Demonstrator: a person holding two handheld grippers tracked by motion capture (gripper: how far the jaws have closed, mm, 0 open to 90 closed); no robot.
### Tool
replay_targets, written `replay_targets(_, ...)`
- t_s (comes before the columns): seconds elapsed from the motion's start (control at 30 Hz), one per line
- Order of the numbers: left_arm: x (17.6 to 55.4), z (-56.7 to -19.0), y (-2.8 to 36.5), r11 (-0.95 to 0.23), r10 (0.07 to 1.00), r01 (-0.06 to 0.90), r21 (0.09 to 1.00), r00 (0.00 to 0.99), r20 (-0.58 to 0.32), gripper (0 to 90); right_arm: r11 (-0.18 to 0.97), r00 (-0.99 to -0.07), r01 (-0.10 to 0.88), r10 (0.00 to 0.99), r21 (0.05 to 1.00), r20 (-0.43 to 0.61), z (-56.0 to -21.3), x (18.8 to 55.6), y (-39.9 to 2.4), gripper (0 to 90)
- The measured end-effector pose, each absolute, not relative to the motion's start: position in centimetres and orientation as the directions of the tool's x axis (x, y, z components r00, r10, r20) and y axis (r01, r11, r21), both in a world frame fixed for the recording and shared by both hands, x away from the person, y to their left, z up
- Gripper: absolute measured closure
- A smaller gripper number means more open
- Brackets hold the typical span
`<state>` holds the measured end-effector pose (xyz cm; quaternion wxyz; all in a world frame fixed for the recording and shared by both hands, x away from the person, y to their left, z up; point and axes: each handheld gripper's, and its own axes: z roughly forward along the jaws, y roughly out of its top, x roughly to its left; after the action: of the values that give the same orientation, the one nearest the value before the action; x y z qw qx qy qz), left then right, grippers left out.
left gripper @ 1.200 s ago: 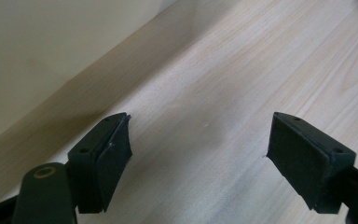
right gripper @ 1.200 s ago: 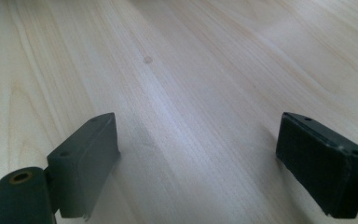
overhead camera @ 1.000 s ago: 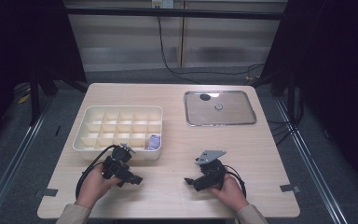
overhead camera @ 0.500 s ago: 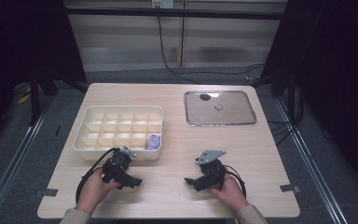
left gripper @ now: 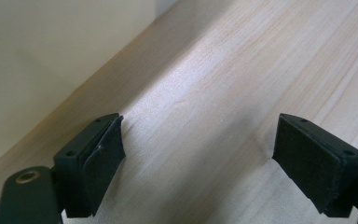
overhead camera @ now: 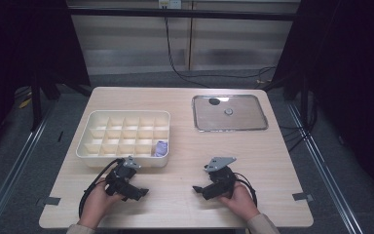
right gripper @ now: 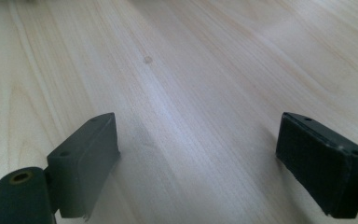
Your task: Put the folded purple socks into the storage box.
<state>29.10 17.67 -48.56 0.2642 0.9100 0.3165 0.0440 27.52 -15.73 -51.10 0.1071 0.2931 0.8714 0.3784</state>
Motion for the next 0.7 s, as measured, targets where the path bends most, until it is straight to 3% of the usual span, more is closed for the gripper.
replay_targets(0.7,28.0,-49.5,18.6,-0.638,0.572,0.47,0.61,0.82,-0.034,14.9,0.54,-0.806,0.429,0.591,0.724,0.038,-51.1,27.5,-15.7,12.2)
